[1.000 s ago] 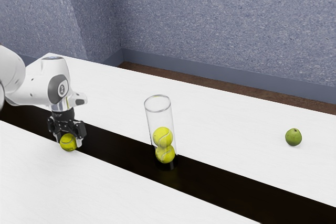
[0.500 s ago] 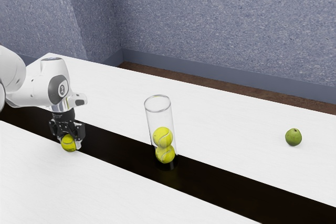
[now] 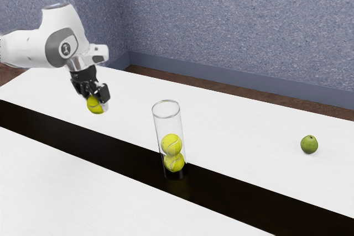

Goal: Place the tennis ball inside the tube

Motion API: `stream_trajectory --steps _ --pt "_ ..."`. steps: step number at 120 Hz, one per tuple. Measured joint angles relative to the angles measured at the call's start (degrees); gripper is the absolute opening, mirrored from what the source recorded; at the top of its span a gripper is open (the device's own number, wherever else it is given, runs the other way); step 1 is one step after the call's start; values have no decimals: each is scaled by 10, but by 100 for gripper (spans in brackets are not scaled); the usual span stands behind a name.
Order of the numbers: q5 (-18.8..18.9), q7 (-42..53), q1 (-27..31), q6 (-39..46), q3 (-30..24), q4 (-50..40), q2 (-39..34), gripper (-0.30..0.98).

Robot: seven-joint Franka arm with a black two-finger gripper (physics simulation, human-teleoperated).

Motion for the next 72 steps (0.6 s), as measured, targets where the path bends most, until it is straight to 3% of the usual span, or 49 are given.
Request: stream_trajectory --steps 29,51,72 --pt "34 -71 -31 -92 -79 104 -26 36" --pt "34 -141 -61 -130 -128 136 -22 36" --pt "25 -201 -106 -147 -139 153 -8 37"
